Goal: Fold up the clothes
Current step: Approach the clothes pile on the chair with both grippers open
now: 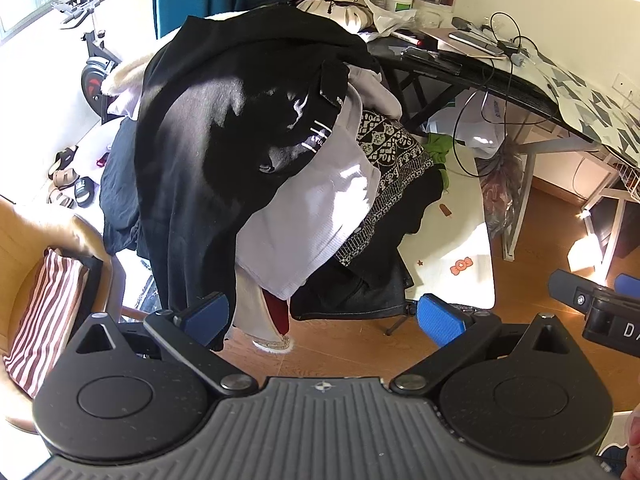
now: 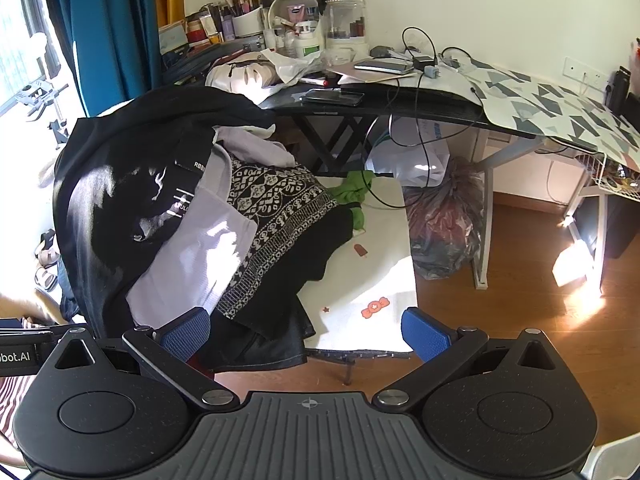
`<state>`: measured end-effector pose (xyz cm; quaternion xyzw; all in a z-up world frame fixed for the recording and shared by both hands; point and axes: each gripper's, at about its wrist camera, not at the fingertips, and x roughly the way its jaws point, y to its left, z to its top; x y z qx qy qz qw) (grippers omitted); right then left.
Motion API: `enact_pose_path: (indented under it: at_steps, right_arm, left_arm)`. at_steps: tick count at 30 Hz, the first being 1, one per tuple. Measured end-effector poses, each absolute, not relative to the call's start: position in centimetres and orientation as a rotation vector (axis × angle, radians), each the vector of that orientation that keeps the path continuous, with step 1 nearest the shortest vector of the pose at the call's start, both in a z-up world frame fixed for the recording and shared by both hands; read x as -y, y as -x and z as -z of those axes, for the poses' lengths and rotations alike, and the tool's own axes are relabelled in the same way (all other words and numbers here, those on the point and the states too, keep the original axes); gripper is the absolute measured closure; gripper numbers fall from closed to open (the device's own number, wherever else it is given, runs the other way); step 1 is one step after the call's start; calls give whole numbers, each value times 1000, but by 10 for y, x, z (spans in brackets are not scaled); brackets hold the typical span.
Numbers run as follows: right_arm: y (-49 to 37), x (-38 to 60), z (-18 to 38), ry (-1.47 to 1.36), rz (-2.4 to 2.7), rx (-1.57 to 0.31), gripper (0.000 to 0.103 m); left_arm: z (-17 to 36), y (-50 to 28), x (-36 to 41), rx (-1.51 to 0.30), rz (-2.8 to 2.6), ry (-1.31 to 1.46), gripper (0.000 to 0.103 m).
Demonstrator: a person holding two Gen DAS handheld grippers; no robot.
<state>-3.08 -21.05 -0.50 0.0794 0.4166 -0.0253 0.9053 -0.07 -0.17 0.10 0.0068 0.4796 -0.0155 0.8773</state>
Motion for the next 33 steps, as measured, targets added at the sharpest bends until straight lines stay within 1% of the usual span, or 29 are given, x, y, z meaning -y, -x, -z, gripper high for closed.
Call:
enact_pose_path:
  at_steps: [4,6,33]
  right_arm:
    - [33,210,5,-162,50,-860,1]
    - [34,210,5,-160,49,-860,1]
    - [27,192,10,-152,15,-870,1]
  left_arm:
    - [-2,-2,11,-1006,22,-24,0]
    - [2,2,-3,-1002,31,21,0]
    - [2,2,-15,-1032,2,33,0]
